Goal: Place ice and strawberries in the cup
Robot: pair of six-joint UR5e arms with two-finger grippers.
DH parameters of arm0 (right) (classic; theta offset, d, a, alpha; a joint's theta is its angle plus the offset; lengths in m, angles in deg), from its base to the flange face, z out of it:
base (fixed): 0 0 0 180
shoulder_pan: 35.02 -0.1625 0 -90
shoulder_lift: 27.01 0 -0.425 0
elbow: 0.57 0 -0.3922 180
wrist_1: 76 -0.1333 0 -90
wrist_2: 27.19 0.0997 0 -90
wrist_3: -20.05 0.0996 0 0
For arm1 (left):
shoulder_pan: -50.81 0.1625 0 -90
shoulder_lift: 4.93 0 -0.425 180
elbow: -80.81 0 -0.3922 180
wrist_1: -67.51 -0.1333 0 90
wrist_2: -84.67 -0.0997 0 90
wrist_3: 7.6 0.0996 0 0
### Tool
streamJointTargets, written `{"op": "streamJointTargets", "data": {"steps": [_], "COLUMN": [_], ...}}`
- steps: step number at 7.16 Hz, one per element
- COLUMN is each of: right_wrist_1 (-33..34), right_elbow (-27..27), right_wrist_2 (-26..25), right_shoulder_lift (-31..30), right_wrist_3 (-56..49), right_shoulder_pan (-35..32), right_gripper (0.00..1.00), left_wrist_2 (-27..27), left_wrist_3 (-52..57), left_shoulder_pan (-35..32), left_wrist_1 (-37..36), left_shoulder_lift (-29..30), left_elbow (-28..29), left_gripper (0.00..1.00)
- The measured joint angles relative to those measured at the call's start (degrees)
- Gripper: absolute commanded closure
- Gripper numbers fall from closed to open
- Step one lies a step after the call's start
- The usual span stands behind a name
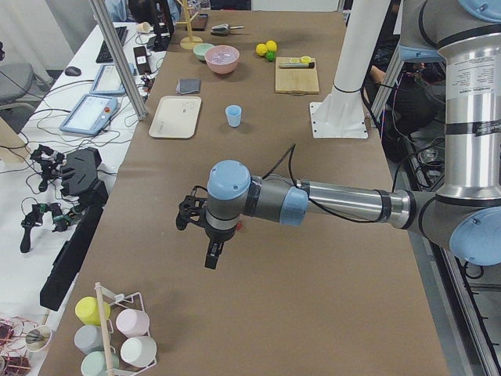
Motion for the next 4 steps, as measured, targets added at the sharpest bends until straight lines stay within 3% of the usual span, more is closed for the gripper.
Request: {"op": "streamJointTargets", "data": {"steps": [4], "right_wrist_1": [0.03], "right_elbow": [1.0], "right_wrist_2": [0.13], "right_shoulder_lift": [-0.02], "right_wrist_3": [-0.2], "right_shoulder_pan": [0.26], "right_gripper": [0.01], "left_wrist_2": [-0.34], "left_wrist_3": [0.11], "left_shoulder_pan": [0.03], "left_wrist_1": [0.04], "left_shoulder_lift": [0.34], "left_elbow": [0.34], "left_gripper": [0.02]}}
